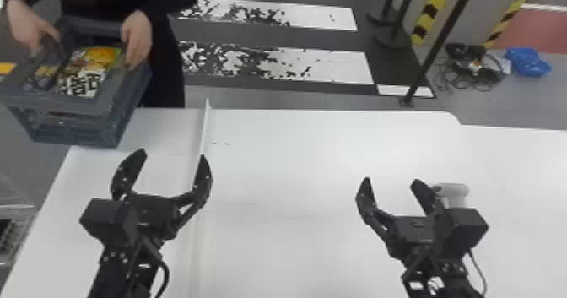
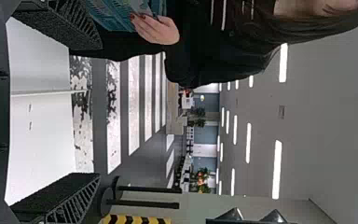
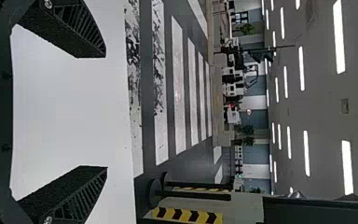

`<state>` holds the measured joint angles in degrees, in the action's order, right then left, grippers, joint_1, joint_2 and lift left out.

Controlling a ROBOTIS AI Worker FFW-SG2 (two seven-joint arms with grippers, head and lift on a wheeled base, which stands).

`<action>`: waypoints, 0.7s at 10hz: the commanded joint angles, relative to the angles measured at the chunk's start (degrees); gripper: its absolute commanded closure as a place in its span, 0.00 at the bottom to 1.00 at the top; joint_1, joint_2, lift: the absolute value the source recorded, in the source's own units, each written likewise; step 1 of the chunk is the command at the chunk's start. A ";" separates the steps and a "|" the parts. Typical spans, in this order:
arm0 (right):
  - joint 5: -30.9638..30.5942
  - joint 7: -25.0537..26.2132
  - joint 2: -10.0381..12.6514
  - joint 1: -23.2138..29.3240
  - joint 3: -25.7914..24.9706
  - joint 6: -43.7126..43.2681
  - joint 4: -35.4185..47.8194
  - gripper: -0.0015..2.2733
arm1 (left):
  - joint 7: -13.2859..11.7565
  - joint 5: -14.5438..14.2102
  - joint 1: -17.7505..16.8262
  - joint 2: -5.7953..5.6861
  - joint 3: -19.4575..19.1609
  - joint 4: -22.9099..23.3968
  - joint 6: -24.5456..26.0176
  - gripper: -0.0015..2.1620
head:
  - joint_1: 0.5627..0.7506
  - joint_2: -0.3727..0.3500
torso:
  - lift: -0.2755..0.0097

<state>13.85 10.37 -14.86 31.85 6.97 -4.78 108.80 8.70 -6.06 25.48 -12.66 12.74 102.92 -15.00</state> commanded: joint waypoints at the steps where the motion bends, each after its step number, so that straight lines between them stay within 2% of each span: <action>1: 0.04 0.00 0.00 0.05 -0.03 0.00 0.10 0.02 | 0.00 0.00 -0.08 0.00 0.00 0.00 0.02 0.00 | 0.70 0.40 | 0.86; 7: -0.14 -0.18 0.00 0.23 -0.12 0.18 0.45 0.02 | 0.00 0.00 0.19 0.00 0.00 0.09 -0.16 0.00 | 0.70 0.40 | 0.86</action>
<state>13.67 10.19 -14.81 32.04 6.83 -4.63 109.14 8.70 -6.10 25.61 -12.66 12.74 102.94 -15.15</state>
